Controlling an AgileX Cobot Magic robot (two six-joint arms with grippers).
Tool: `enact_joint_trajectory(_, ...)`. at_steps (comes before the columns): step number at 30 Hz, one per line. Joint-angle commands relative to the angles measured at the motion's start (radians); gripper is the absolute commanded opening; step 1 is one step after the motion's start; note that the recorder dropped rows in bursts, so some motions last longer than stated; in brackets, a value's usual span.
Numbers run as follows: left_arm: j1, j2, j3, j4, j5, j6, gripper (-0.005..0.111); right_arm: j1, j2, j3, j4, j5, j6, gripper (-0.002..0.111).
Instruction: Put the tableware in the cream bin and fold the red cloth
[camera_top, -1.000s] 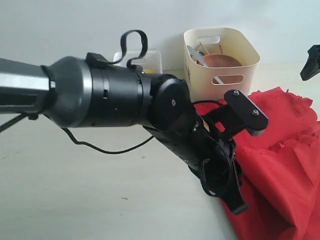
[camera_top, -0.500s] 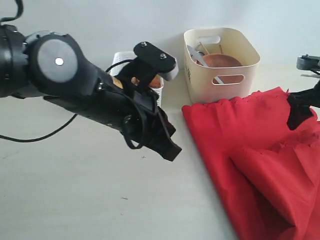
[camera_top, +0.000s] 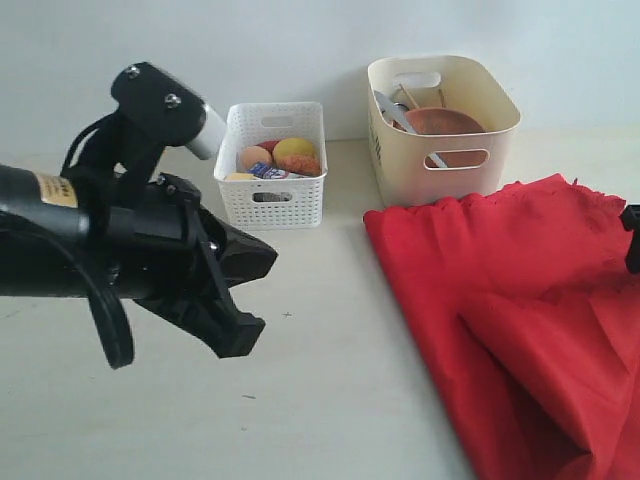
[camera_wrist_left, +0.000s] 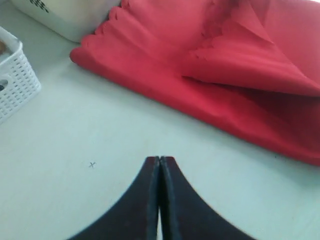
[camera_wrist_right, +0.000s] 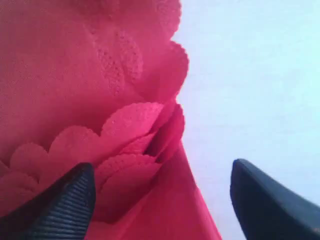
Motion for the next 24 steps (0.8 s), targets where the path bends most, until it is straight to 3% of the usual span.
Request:
enact_joint_trajectory(1,0.003,-0.087,0.059,-0.043,-0.101,-0.013,0.000,-0.048,0.045,-0.021,0.191,0.042,-0.173,0.070)
enact_joint_trajectory(19,0.003,-0.467,0.313,-0.069,-0.466,-0.112,0.000,-0.051,0.192,-0.139,0.213,0.179,-0.244,0.070)
enact_joint_trajectory(21,0.003,-0.503,0.336,-0.069,-0.482,-0.114,0.000,-0.051,0.196,-0.139,0.213,0.184,-0.249,0.068)
enact_joint_trajectory(24,0.003,-0.550,0.369,-0.069,-0.495,-0.116,0.000,-0.051,0.205,-0.139,0.213,0.210,-0.273,0.056)
